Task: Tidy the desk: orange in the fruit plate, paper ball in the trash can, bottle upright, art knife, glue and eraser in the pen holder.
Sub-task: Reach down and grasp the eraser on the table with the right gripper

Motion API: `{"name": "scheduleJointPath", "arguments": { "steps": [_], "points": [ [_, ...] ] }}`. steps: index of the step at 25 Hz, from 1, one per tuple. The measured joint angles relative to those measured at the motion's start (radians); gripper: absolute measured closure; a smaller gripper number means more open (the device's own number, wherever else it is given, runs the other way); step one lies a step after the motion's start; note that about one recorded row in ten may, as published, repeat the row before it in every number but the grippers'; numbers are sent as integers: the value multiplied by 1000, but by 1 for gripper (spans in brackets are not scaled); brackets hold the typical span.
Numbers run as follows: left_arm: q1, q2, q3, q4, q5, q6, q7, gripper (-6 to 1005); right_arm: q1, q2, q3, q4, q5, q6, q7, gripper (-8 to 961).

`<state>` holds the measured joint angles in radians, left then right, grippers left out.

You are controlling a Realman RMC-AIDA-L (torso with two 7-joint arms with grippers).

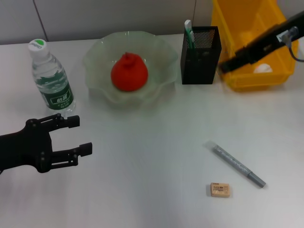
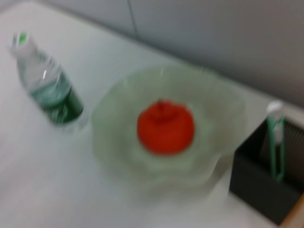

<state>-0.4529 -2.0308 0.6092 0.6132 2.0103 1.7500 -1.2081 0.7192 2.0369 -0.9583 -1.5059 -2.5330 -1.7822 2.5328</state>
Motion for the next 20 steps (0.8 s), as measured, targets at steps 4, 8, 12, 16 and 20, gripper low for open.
{"name": "scheduleJointPath", "arguments": {
  "steps": [4,8,12,16,20],
  "points": [
    [4,0,0,1,2,18,5,185,60,-4,-66,35,-105,-117,65,369],
    [10,1,0,0,5,27,20,184,120,7,-140,151,-212,-167,101,375],
    [12,-3,2,-1,5,28,28,184,161,30,-173,269,-233,-150,105,380],
    [13,-1,4,-1,5,28,30,184,190,41,-269,349,-192,-123,100,385],
    [21,1,4,-1,5,27,34,184,180,44,-442,347,-145,-89,85,391]
  ]
}}
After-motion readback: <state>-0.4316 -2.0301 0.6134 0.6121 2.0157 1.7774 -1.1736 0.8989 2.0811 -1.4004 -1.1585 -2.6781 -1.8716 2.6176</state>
